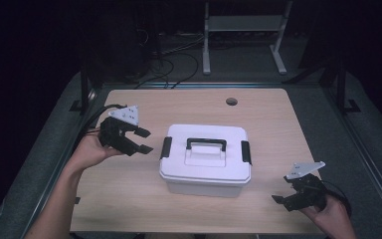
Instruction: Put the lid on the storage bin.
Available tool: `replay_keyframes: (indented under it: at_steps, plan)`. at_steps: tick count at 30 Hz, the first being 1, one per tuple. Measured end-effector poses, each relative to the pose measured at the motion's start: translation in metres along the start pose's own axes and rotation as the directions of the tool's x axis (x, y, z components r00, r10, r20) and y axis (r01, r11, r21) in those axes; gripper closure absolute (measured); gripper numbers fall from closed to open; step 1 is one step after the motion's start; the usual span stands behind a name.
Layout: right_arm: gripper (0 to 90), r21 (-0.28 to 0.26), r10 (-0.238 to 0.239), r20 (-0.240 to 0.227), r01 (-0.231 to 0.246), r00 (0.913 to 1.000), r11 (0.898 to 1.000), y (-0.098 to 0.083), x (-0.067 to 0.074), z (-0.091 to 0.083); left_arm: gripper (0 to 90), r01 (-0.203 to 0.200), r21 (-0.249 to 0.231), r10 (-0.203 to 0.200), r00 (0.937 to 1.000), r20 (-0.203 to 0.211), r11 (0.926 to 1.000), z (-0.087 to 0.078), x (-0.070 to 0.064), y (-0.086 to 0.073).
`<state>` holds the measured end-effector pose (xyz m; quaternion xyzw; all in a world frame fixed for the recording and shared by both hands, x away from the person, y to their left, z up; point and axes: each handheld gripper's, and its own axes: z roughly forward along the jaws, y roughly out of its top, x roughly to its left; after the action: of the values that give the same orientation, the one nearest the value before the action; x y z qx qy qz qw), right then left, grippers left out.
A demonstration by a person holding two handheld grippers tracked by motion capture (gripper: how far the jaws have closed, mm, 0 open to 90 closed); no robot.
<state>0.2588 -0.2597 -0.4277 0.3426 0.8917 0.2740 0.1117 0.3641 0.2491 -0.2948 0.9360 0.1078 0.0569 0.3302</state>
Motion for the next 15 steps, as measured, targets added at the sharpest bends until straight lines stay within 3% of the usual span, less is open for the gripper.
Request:
replay_keyframes:
  at_steps: [15]
  plan:
    - [19.5, 0.003, -0.002, 0.0, 0.002, 1.0, 1.0, 0.0, 0.001, 0.0, 39.1, 0.057, -0.01, -0.057, 0.9983, -0.016, 0.9983, 0.008, -0.003, -0.036]
